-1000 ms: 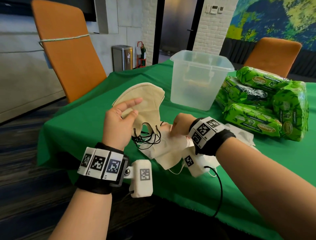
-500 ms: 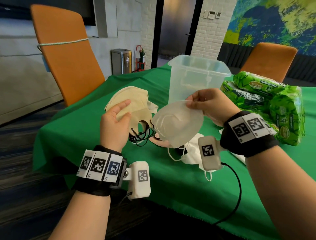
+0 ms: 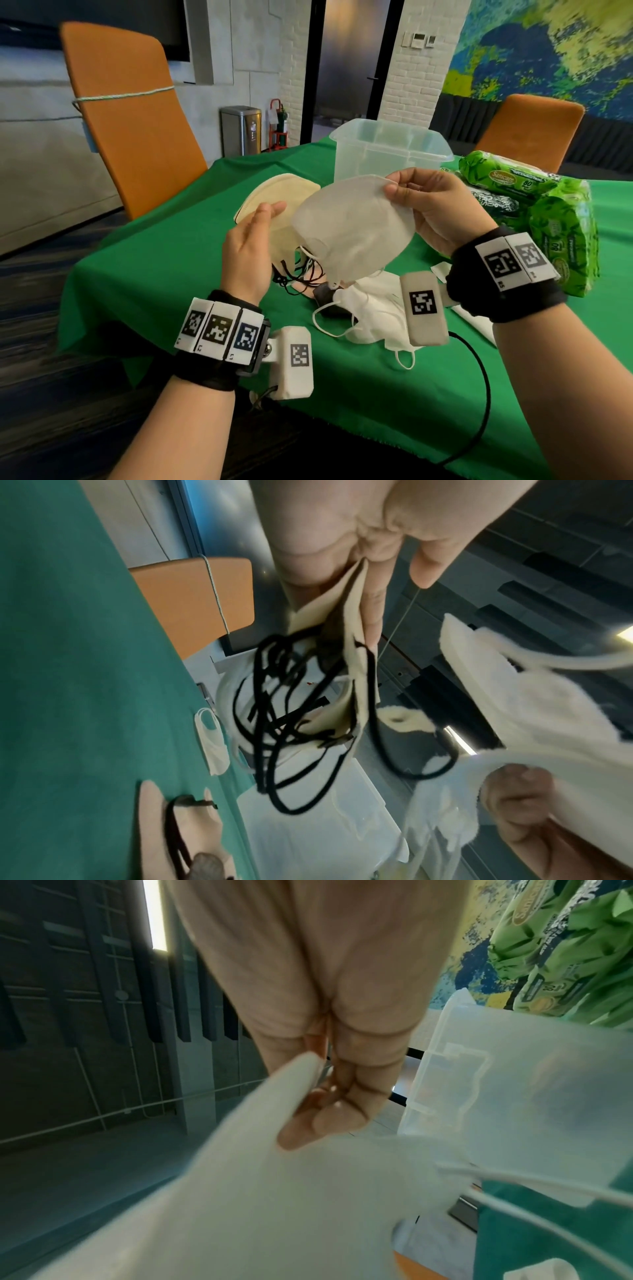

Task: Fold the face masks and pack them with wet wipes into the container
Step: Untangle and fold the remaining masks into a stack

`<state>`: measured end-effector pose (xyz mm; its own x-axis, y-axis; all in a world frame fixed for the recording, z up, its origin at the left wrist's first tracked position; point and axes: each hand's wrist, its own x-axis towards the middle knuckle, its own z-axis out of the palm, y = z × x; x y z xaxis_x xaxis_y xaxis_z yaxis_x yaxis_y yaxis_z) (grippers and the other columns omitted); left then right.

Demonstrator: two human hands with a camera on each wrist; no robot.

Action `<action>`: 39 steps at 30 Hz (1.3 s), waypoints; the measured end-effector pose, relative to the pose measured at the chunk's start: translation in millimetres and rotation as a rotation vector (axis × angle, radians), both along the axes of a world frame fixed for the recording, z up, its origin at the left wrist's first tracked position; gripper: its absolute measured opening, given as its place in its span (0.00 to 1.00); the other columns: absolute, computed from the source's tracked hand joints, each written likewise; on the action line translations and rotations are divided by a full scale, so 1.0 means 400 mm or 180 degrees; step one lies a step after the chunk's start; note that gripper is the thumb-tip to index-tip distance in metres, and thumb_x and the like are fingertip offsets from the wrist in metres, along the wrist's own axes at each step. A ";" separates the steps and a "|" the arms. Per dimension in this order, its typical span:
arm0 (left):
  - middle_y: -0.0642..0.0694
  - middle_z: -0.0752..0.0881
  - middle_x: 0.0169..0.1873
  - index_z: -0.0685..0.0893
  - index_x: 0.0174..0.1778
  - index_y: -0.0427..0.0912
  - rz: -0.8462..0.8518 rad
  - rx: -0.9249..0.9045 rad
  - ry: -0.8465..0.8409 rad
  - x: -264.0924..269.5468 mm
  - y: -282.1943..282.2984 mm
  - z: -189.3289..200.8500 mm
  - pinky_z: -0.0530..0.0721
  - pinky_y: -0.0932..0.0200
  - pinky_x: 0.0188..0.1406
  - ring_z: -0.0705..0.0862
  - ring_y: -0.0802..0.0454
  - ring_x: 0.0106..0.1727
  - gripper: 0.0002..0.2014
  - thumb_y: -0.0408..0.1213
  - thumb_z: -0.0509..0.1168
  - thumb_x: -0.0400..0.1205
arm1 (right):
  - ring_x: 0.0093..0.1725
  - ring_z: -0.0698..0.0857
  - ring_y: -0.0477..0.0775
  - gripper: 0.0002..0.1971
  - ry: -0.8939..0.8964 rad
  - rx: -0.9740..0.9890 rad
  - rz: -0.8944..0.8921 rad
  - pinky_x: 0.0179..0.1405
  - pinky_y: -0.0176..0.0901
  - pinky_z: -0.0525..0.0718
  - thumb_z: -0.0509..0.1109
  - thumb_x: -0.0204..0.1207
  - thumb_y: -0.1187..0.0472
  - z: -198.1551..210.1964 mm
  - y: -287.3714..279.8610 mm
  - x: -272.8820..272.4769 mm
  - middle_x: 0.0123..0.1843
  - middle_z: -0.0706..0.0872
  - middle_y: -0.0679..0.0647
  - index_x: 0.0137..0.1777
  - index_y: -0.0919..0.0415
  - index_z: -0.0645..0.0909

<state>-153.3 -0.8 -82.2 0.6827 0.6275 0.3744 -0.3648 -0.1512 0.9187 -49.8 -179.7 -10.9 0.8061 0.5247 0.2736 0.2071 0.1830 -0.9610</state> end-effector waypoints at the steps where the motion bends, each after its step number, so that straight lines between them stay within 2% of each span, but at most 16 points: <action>1: 0.48 0.85 0.60 0.86 0.54 0.47 -0.0095 -0.0078 -0.0014 -0.001 -0.003 0.002 0.74 0.67 0.65 0.81 0.59 0.60 0.18 0.48 0.51 0.87 | 0.28 0.85 0.46 0.07 0.0031 0.0048 -0.0003 0.33 0.34 0.86 0.64 0.75 0.74 -0.001 0.000 0.002 0.28 0.88 0.52 0.38 0.65 0.78; 4: 0.46 0.88 0.54 0.87 0.46 0.55 -0.0451 -0.0286 -0.0142 -0.005 -0.016 0.007 0.78 0.45 0.67 0.84 0.48 0.60 0.21 0.59 0.50 0.77 | 0.28 0.85 0.46 0.08 0.0152 0.0167 -0.0008 0.32 0.34 0.86 0.63 0.76 0.75 -0.007 0.007 0.002 0.28 0.88 0.52 0.38 0.65 0.78; 7: 0.54 0.91 0.47 0.88 0.44 0.54 -0.0628 -0.0275 -0.0316 -0.006 -0.030 0.005 0.80 0.55 0.62 0.86 0.53 0.57 0.16 0.59 0.61 0.74 | 0.26 0.84 0.46 0.08 0.0222 0.0148 -0.0079 0.30 0.34 0.85 0.63 0.76 0.74 -0.022 0.021 -0.002 0.27 0.87 0.51 0.38 0.65 0.77; 10: 0.60 0.90 0.36 0.86 0.43 0.49 -0.0499 -0.0095 -0.0319 0.000 -0.048 0.001 0.83 0.68 0.45 0.87 0.64 0.44 0.04 0.39 0.73 0.75 | 0.24 0.84 0.45 0.07 0.0255 0.0081 -0.0185 0.28 0.34 0.84 0.64 0.75 0.74 -0.042 0.039 -0.005 0.25 0.86 0.51 0.37 0.65 0.77; 11: 0.61 0.89 0.33 0.86 0.42 0.48 -0.0415 -0.0081 -0.0327 0.002 -0.054 0.000 0.82 0.72 0.40 0.87 0.68 0.39 0.07 0.32 0.73 0.75 | 0.24 0.83 0.45 0.08 0.0255 0.0064 -0.0221 0.27 0.33 0.84 0.65 0.75 0.74 -0.048 0.044 -0.007 0.25 0.86 0.51 0.37 0.65 0.77; 15: 0.61 0.86 0.35 0.84 0.40 0.52 -0.0102 0.0127 -0.0213 0.013 -0.055 -0.014 0.82 0.73 0.37 0.85 0.72 0.34 0.14 0.25 0.72 0.74 | 0.24 0.83 0.46 0.10 0.0215 0.0006 -0.0284 0.28 0.35 0.84 0.68 0.71 0.78 -0.065 0.055 -0.013 0.24 0.86 0.50 0.37 0.63 0.77; 18: 0.61 0.86 0.35 0.83 0.39 0.55 0.0041 0.0212 -0.0096 0.019 -0.046 -0.023 0.85 0.63 0.44 0.86 0.65 0.38 0.14 0.28 0.72 0.75 | 0.27 0.84 0.49 0.13 0.0254 0.0047 -0.0175 0.32 0.39 0.86 0.70 0.65 0.79 -0.070 0.045 -0.012 0.27 0.86 0.53 0.40 0.61 0.78; 22: 0.55 0.86 0.41 0.84 0.51 0.47 0.0163 0.0250 -0.0076 0.020 -0.038 -0.020 0.85 0.53 0.53 0.86 0.57 0.44 0.10 0.28 0.68 0.79 | 0.29 0.87 0.48 0.14 0.0241 0.0139 -0.0055 0.37 0.37 0.86 0.69 0.65 0.81 -0.070 0.024 -0.008 0.28 0.88 0.54 0.40 0.61 0.77; 24: 0.48 0.87 0.50 0.81 0.59 0.46 0.0207 0.0282 -0.0057 0.022 -0.030 -0.020 0.84 0.50 0.59 0.85 0.49 0.52 0.14 0.27 0.64 0.81 | 0.29 0.87 0.48 0.12 0.0246 0.0136 -0.0104 0.38 0.36 0.85 0.70 0.64 0.79 -0.071 0.012 -0.003 0.27 0.88 0.55 0.37 0.62 0.76; 26: 0.45 0.83 0.61 0.76 0.64 0.51 0.0203 0.0337 -0.0117 0.019 -0.026 -0.022 0.80 0.55 0.64 0.82 0.48 0.60 0.19 0.25 0.61 0.82 | 0.27 0.85 0.47 0.10 0.0236 0.0045 -0.0186 0.34 0.34 0.84 0.70 0.64 0.78 -0.069 0.000 0.002 0.25 0.86 0.53 0.34 0.63 0.76; 29: 0.59 0.74 0.64 0.69 0.68 0.56 0.0180 0.0392 -0.0314 0.015 -0.022 -0.018 0.72 0.77 0.64 0.75 0.66 0.62 0.27 0.21 0.59 0.82 | 0.26 0.83 0.44 0.11 0.0179 -0.0279 -0.0317 0.29 0.33 0.84 0.67 0.70 0.79 -0.064 -0.018 0.008 0.24 0.85 0.50 0.33 0.65 0.78; 32: 0.61 0.79 0.56 0.76 0.60 0.57 0.0162 0.0469 -0.0348 0.015 -0.015 -0.022 0.77 0.76 0.52 0.79 0.73 0.47 0.25 0.19 0.56 0.81 | 0.26 0.83 0.44 0.12 0.0161 -0.0429 -0.0452 0.29 0.35 0.84 0.64 0.73 0.78 -0.057 -0.034 0.013 0.24 0.85 0.48 0.34 0.63 0.81; 34: 0.50 0.85 0.44 0.84 0.50 0.57 0.0249 0.0642 -0.0148 0.017 -0.011 -0.029 0.74 0.68 0.29 0.74 0.63 0.25 0.24 0.20 0.54 0.82 | 0.29 0.83 0.45 0.12 0.0214 -0.0311 -0.0535 0.28 0.35 0.85 0.62 0.75 0.77 -0.045 -0.040 0.014 0.27 0.86 0.49 0.36 0.63 0.81; 35: 0.45 0.86 0.40 0.86 0.49 0.55 0.0309 0.0694 -0.0052 0.018 -0.010 -0.031 0.70 0.65 0.24 0.69 0.58 0.21 0.24 0.21 0.53 0.82 | 0.31 0.83 0.47 0.12 0.0249 -0.0203 -0.0558 0.28 0.36 0.85 0.61 0.75 0.77 -0.037 -0.042 0.014 0.30 0.86 0.50 0.37 0.64 0.81; 38: 0.41 0.88 0.51 0.86 0.57 0.46 0.0408 0.0708 0.0070 0.026 -0.004 -0.036 0.76 0.63 0.29 0.77 0.51 0.26 0.20 0.23 0.53 0.84 | 0.38 0.84 0.50 0.18 0.0273 0.0093 -0.0521 0.33 0.35 0.86 0.56 0.76 0.78 -0.015 -0.043 0.010 0.37 0.87 0.54 0.36 0.65 0.85; 39: 0.41 0.87 0.56 0.85 0.60 0.45 0.0399 0.0692 0.0089 0.029 -0.004 -0.036 0.76 0.68 0.31 0.79 0.53 0.27 0.19 0.23 0.53 0.84 | 0.39 0.85 0.51 0.22 0.0279 0.0169 -0.0448 0.36 0.36 0.86 0.54 0.75 0.80 -0.012 -0.042 0.010 0.38 0.88 0.54 0.35 0.64 0.87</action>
